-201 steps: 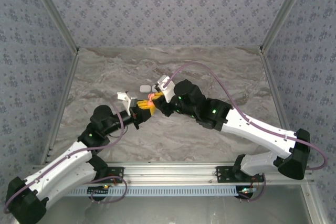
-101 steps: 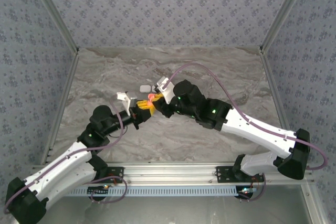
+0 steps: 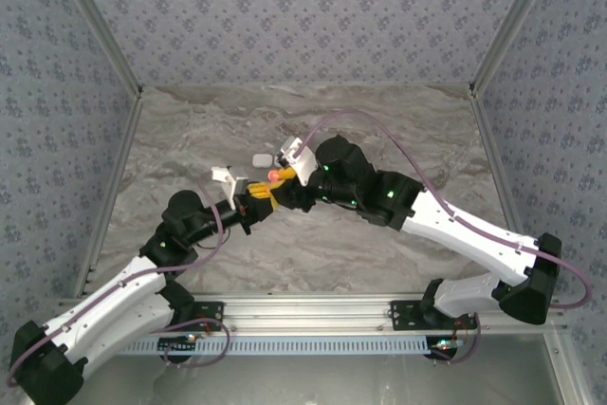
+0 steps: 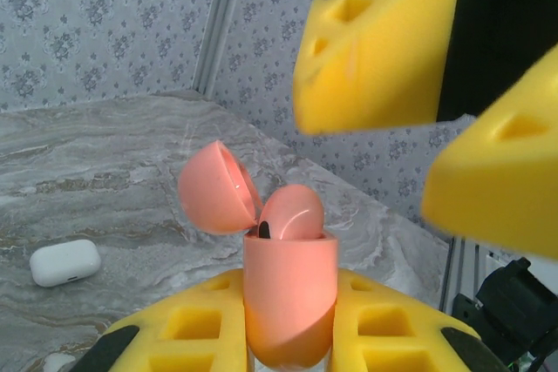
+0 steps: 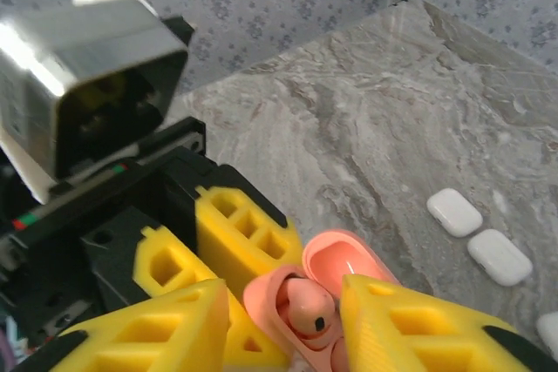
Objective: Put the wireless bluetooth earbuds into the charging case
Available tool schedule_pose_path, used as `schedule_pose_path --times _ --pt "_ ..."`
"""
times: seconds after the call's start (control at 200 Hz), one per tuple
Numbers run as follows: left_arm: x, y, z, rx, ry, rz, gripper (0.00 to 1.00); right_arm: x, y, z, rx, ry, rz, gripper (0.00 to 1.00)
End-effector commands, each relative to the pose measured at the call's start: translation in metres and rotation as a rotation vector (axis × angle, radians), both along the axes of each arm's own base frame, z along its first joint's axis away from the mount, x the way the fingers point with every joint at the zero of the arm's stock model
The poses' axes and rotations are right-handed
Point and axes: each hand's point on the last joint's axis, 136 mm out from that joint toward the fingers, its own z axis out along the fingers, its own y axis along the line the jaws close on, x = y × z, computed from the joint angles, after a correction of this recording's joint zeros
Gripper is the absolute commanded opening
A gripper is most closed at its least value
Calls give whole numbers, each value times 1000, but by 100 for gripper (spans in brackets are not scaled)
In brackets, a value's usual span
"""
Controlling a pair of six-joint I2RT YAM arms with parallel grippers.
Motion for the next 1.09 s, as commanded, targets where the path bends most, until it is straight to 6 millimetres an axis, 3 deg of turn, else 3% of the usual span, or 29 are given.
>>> schedule_pose_path --times 0.0,0.075,0.19,0.22,0.31,0.45,0.78,1.089 --pt "-8 0 35 -79 -80 -24 0 -5 -19 40 113 -6 8 53" --pt "-9 0 37 -91 -83 -27 0 2 -35 46 180 28 -18 63" --pt "-11 0 43 -112 -94 -39 0 14 -54 39 257 153 -34 81" --pt "-11 0 44 -114 -96 -42 0 15 -56 21 247 215 -33 86" --pt "-13 -1 47 -119 -102 -53 0 16 -54 7 279 323 -3 100" --pt "-13 -2 48 -124 -101 -59 0 9 -37 3 335 419 93 100" --pt "-12 -4 45 -119 -87 -63 0 -10 -3 14 377 465 271 100" --pt "-8 -4 37 -94 -69 -48 0 -30 -15 34 388 375 313 100"
